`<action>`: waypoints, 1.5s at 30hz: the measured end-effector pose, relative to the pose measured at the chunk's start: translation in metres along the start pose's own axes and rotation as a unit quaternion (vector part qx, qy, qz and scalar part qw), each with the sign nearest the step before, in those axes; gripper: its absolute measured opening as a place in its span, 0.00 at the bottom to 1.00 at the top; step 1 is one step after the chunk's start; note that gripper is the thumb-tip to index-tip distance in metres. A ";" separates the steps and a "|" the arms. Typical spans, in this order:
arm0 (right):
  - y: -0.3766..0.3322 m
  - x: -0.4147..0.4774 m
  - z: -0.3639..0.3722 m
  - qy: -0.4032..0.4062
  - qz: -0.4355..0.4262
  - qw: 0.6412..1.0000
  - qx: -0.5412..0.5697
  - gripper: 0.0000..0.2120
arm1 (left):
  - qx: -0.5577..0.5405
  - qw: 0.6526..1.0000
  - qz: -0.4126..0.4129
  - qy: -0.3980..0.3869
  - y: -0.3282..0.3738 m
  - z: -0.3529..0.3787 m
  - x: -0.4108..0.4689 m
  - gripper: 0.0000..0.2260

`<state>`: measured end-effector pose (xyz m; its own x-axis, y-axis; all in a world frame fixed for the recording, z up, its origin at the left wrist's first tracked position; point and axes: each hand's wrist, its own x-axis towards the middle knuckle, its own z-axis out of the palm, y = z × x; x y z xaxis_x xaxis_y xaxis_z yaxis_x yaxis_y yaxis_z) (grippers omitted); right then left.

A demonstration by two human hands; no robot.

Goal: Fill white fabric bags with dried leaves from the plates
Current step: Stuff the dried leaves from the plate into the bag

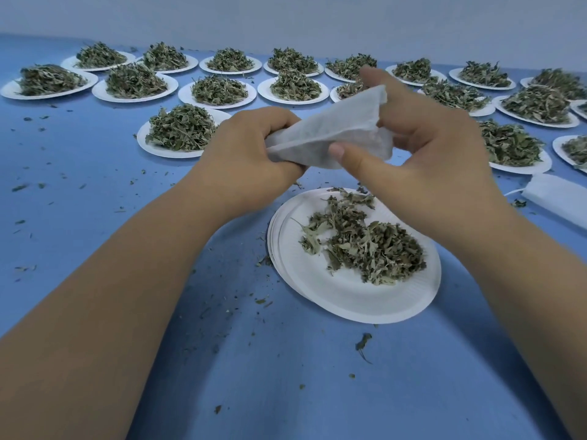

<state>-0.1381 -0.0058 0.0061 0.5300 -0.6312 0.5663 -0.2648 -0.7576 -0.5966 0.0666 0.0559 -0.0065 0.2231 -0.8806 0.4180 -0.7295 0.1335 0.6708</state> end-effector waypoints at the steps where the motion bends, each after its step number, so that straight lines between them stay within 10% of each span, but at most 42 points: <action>1: 0.000 0.001 -0.001 -0.002 0.003 1.000 -0.006 0.12 | -0.003 1.000 -0.001 0.004 0.000 0.000 0.000 0.05; 11: -0.005 0.002 0.006 -0.123 -0.006 0.991 -0.050 0.15 | 0.021 0.999 0.024 -0.039 0.015 0.004 -0.005 0.06; 17: -0.008 0.004 -0.020 0.096 0.004 0.993 0.072 0.06 | -0.032 0.983 -0.108 0.146 -0.002 -0.009 0.005 0.08; 23: 0.003 -0.031 -0.015 -0.246 0.080 0.950 -0.173 0.37 | 0.017 0.989 -0.102 0.106 0.006 0.016 -0.001 0.09; 27: 0.002 -0.036 0.001 -0.283 0.063 0.935 -0.204 0.47 | 0.052 0.989 -0.097 0.099 0.009 0.031 -0.006 0.09; 45: 0.012 -0.034 0.014 -0.172 -0.036 0.976 -0.132 0.13 | 0.011 0.990 -0.123 0.063 0.001 0.047 -0.011 0.08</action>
<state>-0.1482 0.0090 -0.0278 0.7816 -0.5163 0.3500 -0.3912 -0.8428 -0.3696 0.0334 0.0442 -0.0393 0.4737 -0.8213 0.3179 -0.6567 -0.0890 0.7488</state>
